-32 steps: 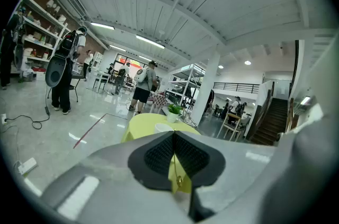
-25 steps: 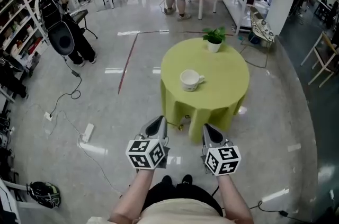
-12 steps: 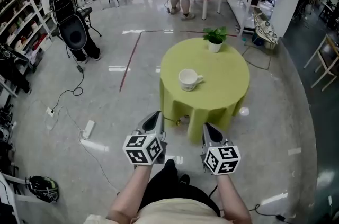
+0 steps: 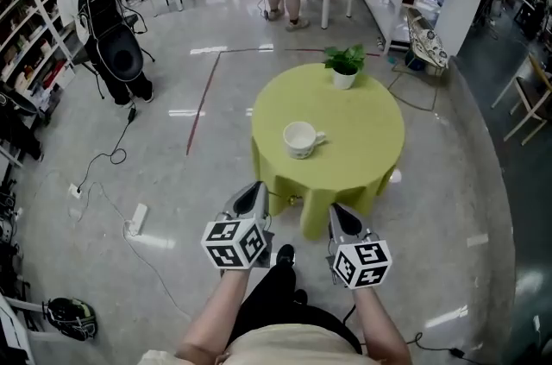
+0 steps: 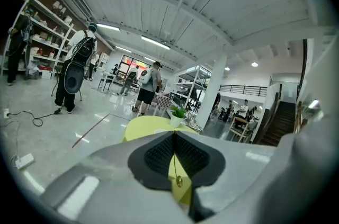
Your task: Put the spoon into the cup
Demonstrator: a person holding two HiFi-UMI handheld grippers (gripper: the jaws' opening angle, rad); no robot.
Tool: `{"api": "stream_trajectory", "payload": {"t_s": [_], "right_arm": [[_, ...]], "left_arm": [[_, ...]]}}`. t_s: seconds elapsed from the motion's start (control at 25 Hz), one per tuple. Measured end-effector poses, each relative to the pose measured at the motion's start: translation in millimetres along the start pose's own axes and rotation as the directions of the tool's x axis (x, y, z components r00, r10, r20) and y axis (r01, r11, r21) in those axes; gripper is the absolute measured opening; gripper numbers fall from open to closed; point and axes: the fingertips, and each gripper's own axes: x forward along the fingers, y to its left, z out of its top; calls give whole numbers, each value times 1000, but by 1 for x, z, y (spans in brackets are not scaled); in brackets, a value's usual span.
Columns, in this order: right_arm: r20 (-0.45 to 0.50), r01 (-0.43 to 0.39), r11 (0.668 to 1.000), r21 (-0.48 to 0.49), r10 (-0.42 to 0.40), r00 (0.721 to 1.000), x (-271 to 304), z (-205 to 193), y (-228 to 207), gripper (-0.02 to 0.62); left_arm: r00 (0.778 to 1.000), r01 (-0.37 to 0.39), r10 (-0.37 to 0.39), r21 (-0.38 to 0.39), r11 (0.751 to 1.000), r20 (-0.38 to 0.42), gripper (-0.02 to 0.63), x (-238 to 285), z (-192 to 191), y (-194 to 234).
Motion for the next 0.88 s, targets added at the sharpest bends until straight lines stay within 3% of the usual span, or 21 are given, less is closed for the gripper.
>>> {"api": "stream_trajectory", "payload": {"t_s": [0.88], "right_arm": [[-53, 63, 997, 44, -61, 997, 98, 22, -39, 0]], "left_arm": [[997, 66, -67, -30, 997, -35, 5, 107, 41, 36]]}}
